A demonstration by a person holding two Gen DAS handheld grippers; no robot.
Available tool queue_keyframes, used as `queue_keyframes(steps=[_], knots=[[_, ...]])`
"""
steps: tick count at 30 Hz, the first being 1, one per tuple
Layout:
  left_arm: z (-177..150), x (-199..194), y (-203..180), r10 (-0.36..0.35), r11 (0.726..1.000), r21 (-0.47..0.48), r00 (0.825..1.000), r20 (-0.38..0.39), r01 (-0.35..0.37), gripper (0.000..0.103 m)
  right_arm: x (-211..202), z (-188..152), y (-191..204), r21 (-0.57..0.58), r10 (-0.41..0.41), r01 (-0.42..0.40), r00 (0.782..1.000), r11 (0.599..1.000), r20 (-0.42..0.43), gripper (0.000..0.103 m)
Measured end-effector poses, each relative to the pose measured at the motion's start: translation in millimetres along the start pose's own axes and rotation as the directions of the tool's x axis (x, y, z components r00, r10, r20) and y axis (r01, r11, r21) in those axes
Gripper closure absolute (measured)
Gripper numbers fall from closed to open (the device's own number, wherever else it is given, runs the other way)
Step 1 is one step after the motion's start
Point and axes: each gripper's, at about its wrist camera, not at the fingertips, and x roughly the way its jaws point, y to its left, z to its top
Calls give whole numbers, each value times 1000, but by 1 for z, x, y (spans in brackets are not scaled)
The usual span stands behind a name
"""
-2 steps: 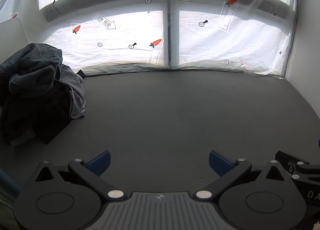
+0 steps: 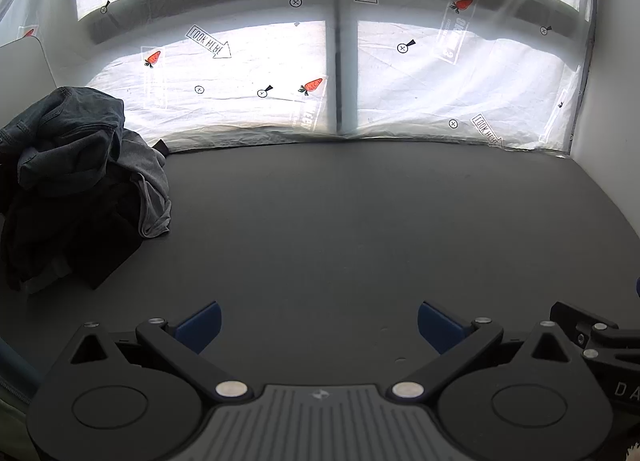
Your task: Fold clothes
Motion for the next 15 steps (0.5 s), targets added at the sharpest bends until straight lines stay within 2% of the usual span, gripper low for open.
queue_keyframes(steps=[15], knots=[[-2,5,-3,10,1000,5,1000,5,-10,0,4,3,0,-3,-6,6,1000,1000,3,1]])
